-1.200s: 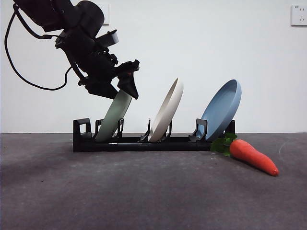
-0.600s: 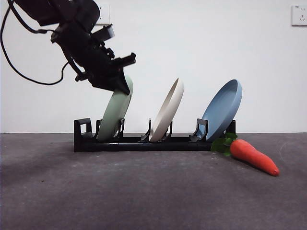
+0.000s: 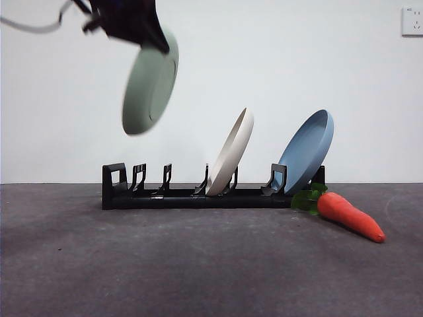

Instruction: Take the green plate from the plate rack,put the plate on the table,take the carrot from the table,put the carrot in the plate

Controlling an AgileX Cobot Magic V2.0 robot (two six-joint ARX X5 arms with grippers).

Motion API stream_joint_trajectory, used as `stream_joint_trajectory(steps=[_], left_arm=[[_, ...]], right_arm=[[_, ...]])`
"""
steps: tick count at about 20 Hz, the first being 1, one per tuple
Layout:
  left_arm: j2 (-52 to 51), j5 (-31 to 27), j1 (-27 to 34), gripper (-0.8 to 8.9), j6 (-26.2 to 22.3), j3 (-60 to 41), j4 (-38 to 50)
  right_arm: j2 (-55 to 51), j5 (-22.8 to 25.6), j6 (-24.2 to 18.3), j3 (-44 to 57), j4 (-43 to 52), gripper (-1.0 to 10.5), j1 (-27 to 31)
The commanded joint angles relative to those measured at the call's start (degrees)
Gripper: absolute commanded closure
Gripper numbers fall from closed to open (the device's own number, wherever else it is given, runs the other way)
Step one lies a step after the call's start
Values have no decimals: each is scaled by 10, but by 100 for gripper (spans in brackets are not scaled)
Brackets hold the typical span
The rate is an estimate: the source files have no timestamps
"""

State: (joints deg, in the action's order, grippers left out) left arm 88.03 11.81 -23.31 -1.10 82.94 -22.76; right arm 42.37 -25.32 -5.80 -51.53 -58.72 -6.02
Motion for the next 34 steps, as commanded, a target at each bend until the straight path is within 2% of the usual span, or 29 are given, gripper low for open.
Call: stream_joint_trajectory(steps=[1, 5, 8, 12, 16, 19, 22, 29, 30, 33, 34], left_arm=[[-50, -57, -43, 822, -77, 0, -59], [-98, -164, -147, 821, -126, 0, -180], [-92, -245, -222, 821, -137, -12, -244], [-72, -312, -296, 821, -139, -79, -209], [-35, -355, -342, 821, -165, -173, -115], [12, -369, -363, 821, -202, -220, -28], [82, -399, -375, 821, -249, -222, 12], [153, -396, -378, 816, -240, -222, 39], [153, -384, -379, 799, -226, -222, 32], [153, -354, -378, 582, -193, -222, 5], [153, -354, -378, 553, -183, -222, 3]], right_arm=[[0, 2, 3, -1, 5, 263, -1], [0, 2, 4, -1, 6, 262, -1], [0, 1, 4, -1, 7, 263, -1], [0, 1, 4, -1, 7, 263, -1], [0, 1, 4, -1, 6, 263, -1], [0, 1, 4, -1, 6, 262, -1], [0, 1, 4, -1, 6, 263, -1], [0, 1, 4, -1, 6, 263, -1], [0, 1, 4, -1, 6, 263, -1], [0, 1, 4, -1, 6, 262, -1], [0, 1, 4, -1, 6, 262, -1]])
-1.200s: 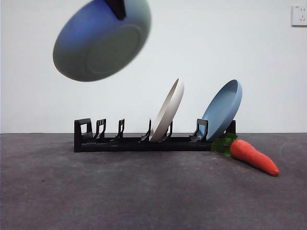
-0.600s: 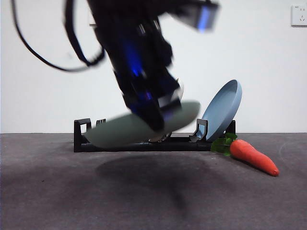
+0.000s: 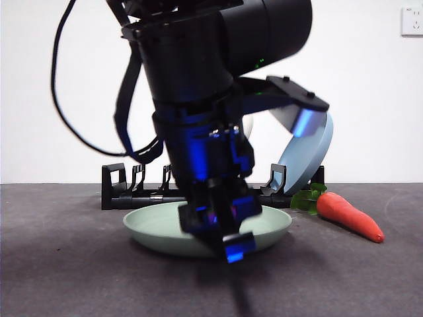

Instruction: Take the green plate from the plate rack,put the plate on the table,take the carrot from the table,put the carrot in the plate

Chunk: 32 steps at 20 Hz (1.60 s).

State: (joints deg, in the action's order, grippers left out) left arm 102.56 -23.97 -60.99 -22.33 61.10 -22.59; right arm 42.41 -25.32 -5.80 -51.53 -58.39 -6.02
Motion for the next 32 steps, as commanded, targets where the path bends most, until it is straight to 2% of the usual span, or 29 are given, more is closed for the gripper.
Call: stream_joint_trajectory(steps=[1, 4, 6, 10, 14, 16, 19, 23, 25, 28, 30, 32], left_arm=[[8, 4, -2, 553, 31, -3, 2], [-2, 2, -2, 553, 34, 1, -2], [-23, 3, -6, 553, 58, 9, -15], [-113, 15, -16, 553, 136, 49, -63], [-239, 73, -20, 554, 238, 84, -86], [-300, 94, -19, 554, 267, 87, -85], [-381, 94, -20, 554, 285, 87, -95], [-441, 94, -20, 554, 294, 87, -111], [-454, 95, -20, 554, 308, 87, -120], [-457, 94, -20, 554, 314, 87, -139], [-457, 93, -20, 556, 314, 87, -150], [-457, 93, -20, 558, 314, 87, -152]], right_arm=[[0, 1, 4, -1, 3, 263, -1], [0, 1, 4, -1, 3, 263, -1], [4, 1, 4, -1, 7, 263, -1], [47, 3, 17, -1, 70, 263, -1], [149, 3, 30, -1, 179, 263, -1], [211, 20, 30, -1, 231, 263, -1], [314, 48, 32, -1, 311, 263, -8], [427, 80, 34, -1, 401, 294, -21], [469, 120, 32, -1, 434, 294, -30], [511, 127, 32, -1, 478, 298, -35], [528, 151, 33, -1, 499, 368, -44], [542, 155, 33, -1, 514, 384, -50]])
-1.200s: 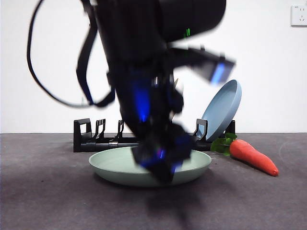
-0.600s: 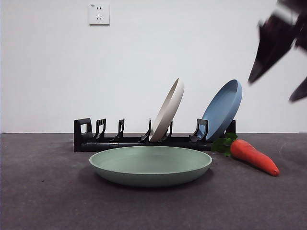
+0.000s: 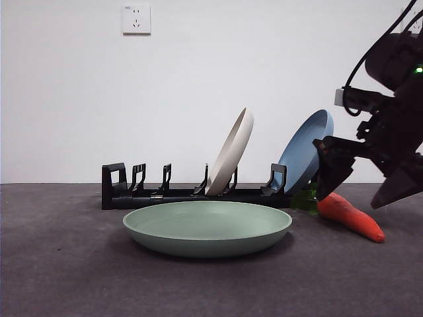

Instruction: Take the green plate from the plate rack,put the plate on the table,take the carrot from the table,put the carrot in the plate

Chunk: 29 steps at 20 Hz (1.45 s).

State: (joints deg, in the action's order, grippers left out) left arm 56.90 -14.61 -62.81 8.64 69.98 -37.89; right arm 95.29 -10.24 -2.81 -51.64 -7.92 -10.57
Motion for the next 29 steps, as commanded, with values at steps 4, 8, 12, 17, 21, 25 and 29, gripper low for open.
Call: stream_joint_trajectory(steps=[4, 8, 12, 17, 21, 25, 29], left_arm=[[0, -1, -2, 558, 5, -2, 1], [0, -1, -2, 558, 5, -2, 1], [0, -2, -2, 558, 5, -2, 1], [0, -2, -2, 558, 5, -2, 0], [0, -2, -2, 558, 5, -2, 0], [0, -3, -2, 558, 4, -2, -4], [0, -3, -2, 558, 4, -2, -4]], right_arm=[[36, 18, 4, 0, 25, 501, -16], [43, 29, 8, 0, 30, 696, -18], [43, 28, 15, 0, 30, 799, -18], [43, 28, 15, 0, 29, 953, -18], [35, 27, 23, 0, 17, 955, -19], [-29, 5, 24, 0, -33, 956, -38], [-98, -17, 38, 0, -54, 956, -102]])
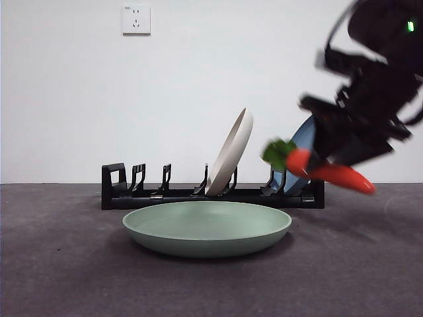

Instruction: Take the green plate from the plate rack,put the plate on the table,take the carrot from the table,put the carrot in the plate

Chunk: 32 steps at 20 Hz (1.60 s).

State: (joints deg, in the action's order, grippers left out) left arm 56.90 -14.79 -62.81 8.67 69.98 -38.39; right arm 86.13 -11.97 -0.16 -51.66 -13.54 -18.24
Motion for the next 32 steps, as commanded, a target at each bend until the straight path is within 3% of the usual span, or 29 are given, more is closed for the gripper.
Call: stream_joint_trajectory(steps=[1, 8, 16, 18, 20, 21, 23, 27, 32], left_arm=[[0, -1, -2, 558, 4, -2, 1], [0, 0, -2, 558, 4, -2, -11], [0, 0, -2, 558, 4, -2, -27], [0, 0, -2, 558, 4, -2, -28], [0, -1, -2, 558, 4, -2, -33], [0, -1, -2, 558, 4, -2, -35], [0, -1, -2, 558, 4, -2, -35], [0, -1, -2, 558, 3, -2, -48], [0, 0, -1, 562, 2, -2, -85]], right_arm=[[-12, 1, 19, 0, 9, 956, -47], [73, 35, 64, 0, 137, 958, -182], [187, 50, 68, 0, 195, 952, -206], [186, 49, 68, 0, 196, 796, -208], [179, 49, 68, 0, 195, 472, -208], [172, 49, 68, 0, 194, 396, -208], [148, 49, 68, 0, 190, 391, -208], [48, 49, 68, 0, 116, 392, -208], [-132, 10, 68, 0, -114, 425, -209]])
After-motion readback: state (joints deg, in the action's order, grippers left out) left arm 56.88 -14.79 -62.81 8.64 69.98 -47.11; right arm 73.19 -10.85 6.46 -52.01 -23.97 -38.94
